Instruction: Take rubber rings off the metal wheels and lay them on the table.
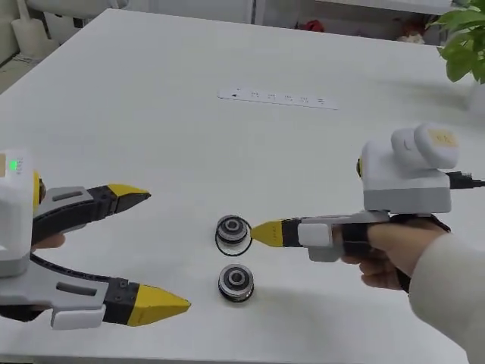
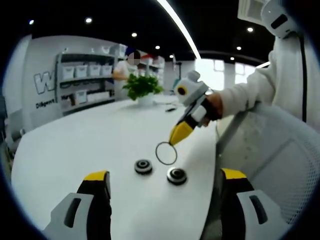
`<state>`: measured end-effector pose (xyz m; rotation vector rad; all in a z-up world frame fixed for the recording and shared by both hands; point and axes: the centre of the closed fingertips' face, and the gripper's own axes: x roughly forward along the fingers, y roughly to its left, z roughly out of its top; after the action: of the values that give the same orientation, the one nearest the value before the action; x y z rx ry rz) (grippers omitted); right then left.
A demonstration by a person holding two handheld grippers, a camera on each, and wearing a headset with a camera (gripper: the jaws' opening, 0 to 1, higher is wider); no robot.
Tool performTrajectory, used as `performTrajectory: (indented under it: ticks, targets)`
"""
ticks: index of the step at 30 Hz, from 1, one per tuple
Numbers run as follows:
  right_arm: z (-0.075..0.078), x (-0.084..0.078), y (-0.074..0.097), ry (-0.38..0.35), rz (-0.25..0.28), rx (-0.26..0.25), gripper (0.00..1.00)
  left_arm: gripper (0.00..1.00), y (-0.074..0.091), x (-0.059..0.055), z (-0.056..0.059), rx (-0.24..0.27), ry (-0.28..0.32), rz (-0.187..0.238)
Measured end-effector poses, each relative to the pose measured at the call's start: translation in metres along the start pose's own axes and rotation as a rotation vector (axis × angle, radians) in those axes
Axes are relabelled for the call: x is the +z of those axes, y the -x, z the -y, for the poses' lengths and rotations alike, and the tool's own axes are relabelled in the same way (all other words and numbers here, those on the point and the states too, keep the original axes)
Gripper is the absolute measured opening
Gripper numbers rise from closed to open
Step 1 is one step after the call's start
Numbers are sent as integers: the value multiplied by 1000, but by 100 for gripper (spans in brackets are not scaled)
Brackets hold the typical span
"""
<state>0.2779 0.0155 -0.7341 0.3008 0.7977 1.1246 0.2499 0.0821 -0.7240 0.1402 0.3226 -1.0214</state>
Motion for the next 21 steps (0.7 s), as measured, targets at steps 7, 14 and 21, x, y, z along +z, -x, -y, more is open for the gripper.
performTrajectory:
  ticks: [7, 14, 21]
  targets:
    - [-8, 1, -5, 2, 6, 12, 0, 92, 0, -2, 0, -3, 20, 18]
    - [-12, -4, -11, 10, -14, 12, 0, 95, -2, -8, 6, -23, 17, -1]
    - [-19, -11, -25, 30, -50, 16, 0, 96, -3, -9, 9, -32, 15, -3]
